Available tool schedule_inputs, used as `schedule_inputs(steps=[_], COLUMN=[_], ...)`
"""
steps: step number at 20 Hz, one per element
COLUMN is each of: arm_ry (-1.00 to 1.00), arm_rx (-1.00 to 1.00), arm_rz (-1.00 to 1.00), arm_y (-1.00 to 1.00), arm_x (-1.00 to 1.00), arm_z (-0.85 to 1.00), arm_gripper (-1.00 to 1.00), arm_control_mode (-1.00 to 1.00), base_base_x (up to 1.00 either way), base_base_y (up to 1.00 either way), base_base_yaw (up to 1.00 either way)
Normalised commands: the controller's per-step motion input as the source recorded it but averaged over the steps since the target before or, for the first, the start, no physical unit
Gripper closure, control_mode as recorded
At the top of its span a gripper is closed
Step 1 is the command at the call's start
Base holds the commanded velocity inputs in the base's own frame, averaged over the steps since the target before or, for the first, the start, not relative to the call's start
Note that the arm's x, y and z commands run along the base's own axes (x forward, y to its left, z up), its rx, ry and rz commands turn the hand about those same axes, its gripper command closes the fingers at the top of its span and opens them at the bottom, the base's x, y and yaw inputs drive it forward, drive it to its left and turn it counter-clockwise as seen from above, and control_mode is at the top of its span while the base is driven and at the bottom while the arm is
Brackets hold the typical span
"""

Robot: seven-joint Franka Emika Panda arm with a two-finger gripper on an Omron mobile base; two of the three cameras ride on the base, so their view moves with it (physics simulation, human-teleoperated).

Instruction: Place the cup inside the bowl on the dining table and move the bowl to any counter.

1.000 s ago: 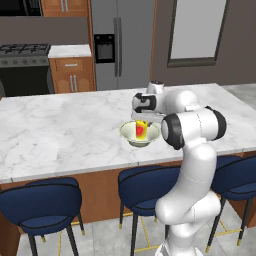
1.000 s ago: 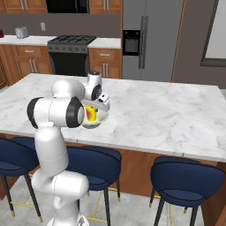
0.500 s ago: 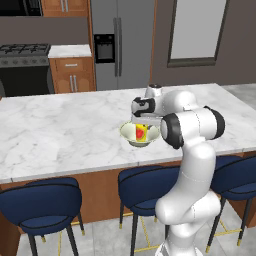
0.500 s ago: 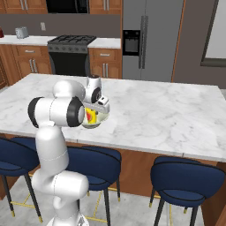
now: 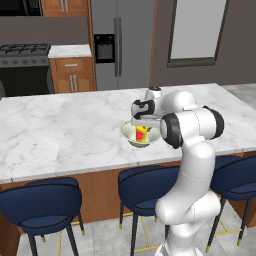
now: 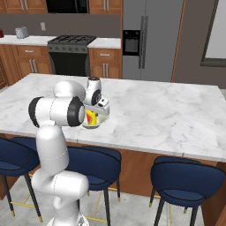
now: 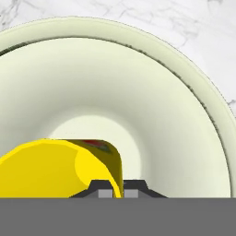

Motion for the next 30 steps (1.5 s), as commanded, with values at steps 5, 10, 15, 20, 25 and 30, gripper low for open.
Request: schedule_inputs(steps=[5, 10, 15, 20, 25, 30], arm_ry=[0.0, 0.0, 0.0, 0.0, 0.0, 0.0], arm_rx=[0.0, 0.0, 0.0, 0.0, 0.0, 0.0], arm_rz=[0.0, 0.0, 0.0, 0.0, 0.0, 0.0], arm_y=[0.03, 0.08, 0.08, 0.0, 0.0, 0.0], arm_x=[0.0, 0.0, 0.0, 0.0, -0.01, 0.0], arm_z=[0.0, 0.0, 0.0, 0.0, 0.14, 0.34], arm_gripper=[1.0, -1.0, -1.0, -1.0, -1.0, -1.0], arm_control_mode=[-1.0, -1.0, -1.0, -1.0, -1.0, -1.0], base_base_x=[0.0, 0.0, 0.0, 0.0, 0.0, 0.0], base_base_y=[0.0, 0.0, 0.0, 0.0, 0.0, 0.0], base_base_yaw=[0.0, 0.0, 0.0, 0.0, 0.0, 0.0])
